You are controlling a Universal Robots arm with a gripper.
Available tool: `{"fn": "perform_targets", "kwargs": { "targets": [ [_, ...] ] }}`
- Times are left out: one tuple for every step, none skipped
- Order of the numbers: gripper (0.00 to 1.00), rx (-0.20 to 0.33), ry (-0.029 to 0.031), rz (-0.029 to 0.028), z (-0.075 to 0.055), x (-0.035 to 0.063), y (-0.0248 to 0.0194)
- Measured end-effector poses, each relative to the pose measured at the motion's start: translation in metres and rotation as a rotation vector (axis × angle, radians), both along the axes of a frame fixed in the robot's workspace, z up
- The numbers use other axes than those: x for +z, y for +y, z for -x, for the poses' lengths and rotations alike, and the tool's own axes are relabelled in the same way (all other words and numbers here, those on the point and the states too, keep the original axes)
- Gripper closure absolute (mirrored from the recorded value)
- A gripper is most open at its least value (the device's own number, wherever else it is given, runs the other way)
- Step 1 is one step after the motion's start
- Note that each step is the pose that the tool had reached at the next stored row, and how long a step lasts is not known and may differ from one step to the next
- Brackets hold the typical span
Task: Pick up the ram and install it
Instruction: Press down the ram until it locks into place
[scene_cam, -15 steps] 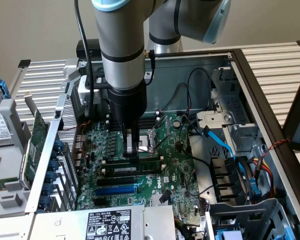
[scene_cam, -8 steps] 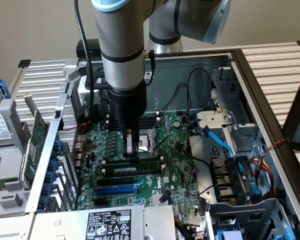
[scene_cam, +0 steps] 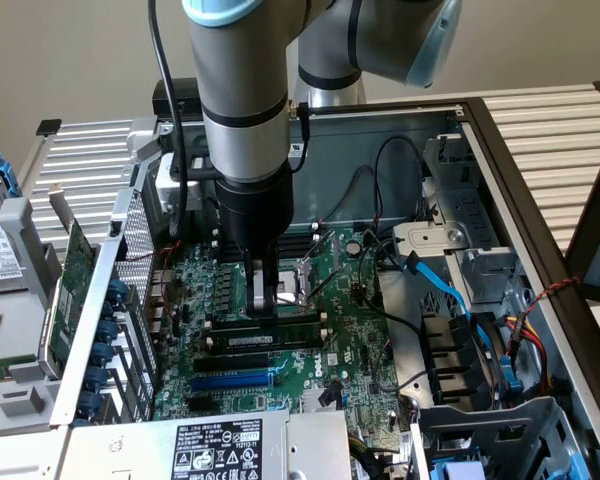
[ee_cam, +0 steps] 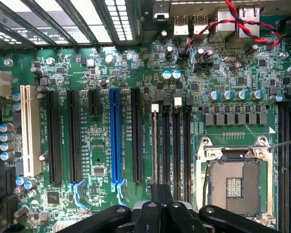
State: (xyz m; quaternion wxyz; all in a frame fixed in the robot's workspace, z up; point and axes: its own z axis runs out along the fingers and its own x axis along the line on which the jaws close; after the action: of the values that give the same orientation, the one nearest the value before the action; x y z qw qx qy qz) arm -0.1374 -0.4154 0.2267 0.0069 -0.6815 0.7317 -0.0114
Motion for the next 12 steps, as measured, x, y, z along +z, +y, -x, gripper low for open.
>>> {"fn": "perform_targets", "kwargs": {
  "targets": [
    [0.89, 0.0, -0.0003, -0.0004, 0.0, 0.0005, 0.0001],
    [0.89, 0.0, -0.0007, -0.0013, 0.0, 0.0014, 0.0002],
    [0.89, -0.001, -0.0009, -0.0017, 0.0, 0.0033, 0.0002],
    [0.89, -0.001, -0.0002, -0.0004, 0.0, 0.0065, 0.0001],
    [0.89, -0.001, -0.0001, -0.0003, 0.0, 0.0096, 0.0001],
    [0.89, -0.001, 0.0, -0.0001, 0.0, 0.0125, 0.0],
    [0.89, -0.001, 0.0, -0.0001, 0.0, 0.0152, 0.0],
    [0.89, -0.001, 0.0002, -0.0001, 0.0, 0.0178, 0.0],
    [0.89, -0.001, 0.0003, 0.0, 0.0, 0.0201, 0.0],
    [0.89, -0.001, 0.0003, 0.0, 0.0, 0.0217, 0.0],
    [0.89, -0.001, 0.0002, -0.0001, 0.0, 0.0232, 0.0],
    [0.89, -0.001, 0.0003, 0.0, 0.0, 0.0244, -0.0002]
  ]
}}
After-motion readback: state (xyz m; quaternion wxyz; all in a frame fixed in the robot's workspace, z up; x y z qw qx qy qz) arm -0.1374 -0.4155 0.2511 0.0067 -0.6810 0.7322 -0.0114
